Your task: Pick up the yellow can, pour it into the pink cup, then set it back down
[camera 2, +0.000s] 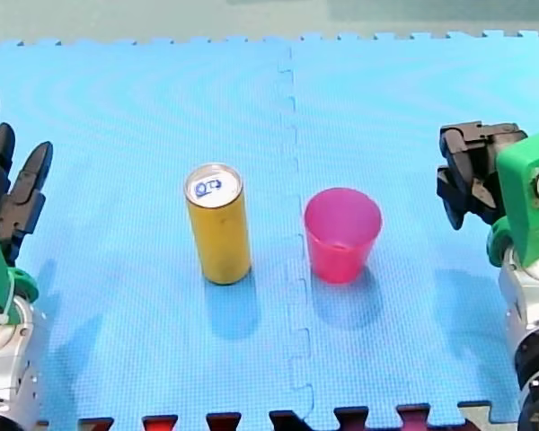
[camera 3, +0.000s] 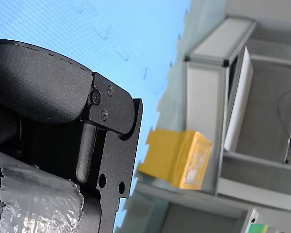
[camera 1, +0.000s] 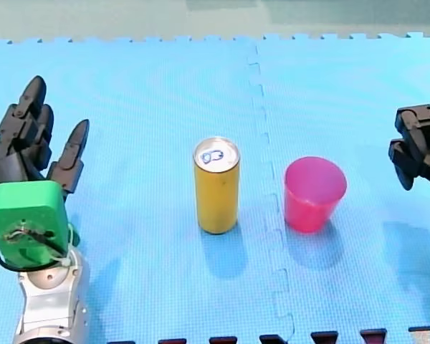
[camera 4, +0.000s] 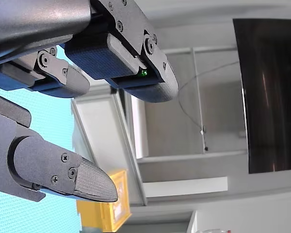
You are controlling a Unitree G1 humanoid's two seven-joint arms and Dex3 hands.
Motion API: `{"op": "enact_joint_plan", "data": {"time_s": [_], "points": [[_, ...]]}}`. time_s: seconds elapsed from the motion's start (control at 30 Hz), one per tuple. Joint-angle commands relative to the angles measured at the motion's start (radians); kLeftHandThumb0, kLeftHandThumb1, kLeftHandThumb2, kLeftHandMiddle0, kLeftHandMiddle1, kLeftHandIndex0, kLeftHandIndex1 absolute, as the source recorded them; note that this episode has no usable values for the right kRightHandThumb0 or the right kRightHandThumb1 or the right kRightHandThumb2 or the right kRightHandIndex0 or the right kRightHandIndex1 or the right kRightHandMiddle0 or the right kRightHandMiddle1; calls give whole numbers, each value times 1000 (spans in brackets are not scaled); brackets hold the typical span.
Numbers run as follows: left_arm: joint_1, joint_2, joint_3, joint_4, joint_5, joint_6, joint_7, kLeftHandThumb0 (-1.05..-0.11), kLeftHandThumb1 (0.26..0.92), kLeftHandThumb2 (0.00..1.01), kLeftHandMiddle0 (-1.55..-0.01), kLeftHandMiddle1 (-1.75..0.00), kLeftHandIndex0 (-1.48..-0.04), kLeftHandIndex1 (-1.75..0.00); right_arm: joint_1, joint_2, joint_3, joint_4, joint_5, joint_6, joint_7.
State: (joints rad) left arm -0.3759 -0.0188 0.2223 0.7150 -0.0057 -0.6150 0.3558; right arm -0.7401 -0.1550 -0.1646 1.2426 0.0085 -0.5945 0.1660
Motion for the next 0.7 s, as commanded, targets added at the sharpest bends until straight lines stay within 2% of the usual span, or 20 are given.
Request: {"op": "enact_joint_plan", "data": {"time_s": [0.0, 0.03, 0.07, 0.1, 0.2, 0.27, 0.33, 0.47, 0.53, 0.67], "points": [[2, 20, -15, 3, 44, -1, 20, -238, 771, 1, -554, -4, -684, -5, 1, -2, 0, -1, 0, 0, -3], [3, 35, -29, 9, 78, 2, 31, -320, 758, 4, -558, -5, -673, -5, 1, -2, 1, -1, -1, -1, -4], [3, 48, -40, 15, 104, 5, 37, -472, 754, 6, -583, -13, -646, -4, 2, -3, 1, -1, -1, -1, -4], [4, 63, -51, 24, 120, 2, 23, -538, 753, 6, -596, -17, -635, -3, 2, -3, 2, -2, -1, -2, -5], [15, 128, -81, 51, 121, -2, -96, -833, 777, 10, -584, -8, -561, -6, 2, -3, 4, -2, -3, -2, -8], [31, 156, -94, 38, 121, 8, -149, -903, 791, 10, -530, -1, -544, -2, 0, -3, 5, -1, -4, -2, -11], [45, 169, -101, 13, 120, 27, -181, -927, 798, 10, -486, 0, -532, 0, 0, -4, 5, -1, -4, -1, -11], [60, 182, -108, -15, 108, 52, -221, -953, 816, 12, -407, 0, -419, 0, 0, -5, 4, 0, -3, -1, -10], [57, 191, -107, -2, 104, 48, -235, -1006, 849, 19, -369, -1, -357, 0, 1, -7, 3, -1, -2, -1, -9], [51, 196, -106, 18, 98, 41, -241, -1046, 874, 19, -323, 0, -336, 0, 2, -8, 2, -1, -2, -1, -8]]}}
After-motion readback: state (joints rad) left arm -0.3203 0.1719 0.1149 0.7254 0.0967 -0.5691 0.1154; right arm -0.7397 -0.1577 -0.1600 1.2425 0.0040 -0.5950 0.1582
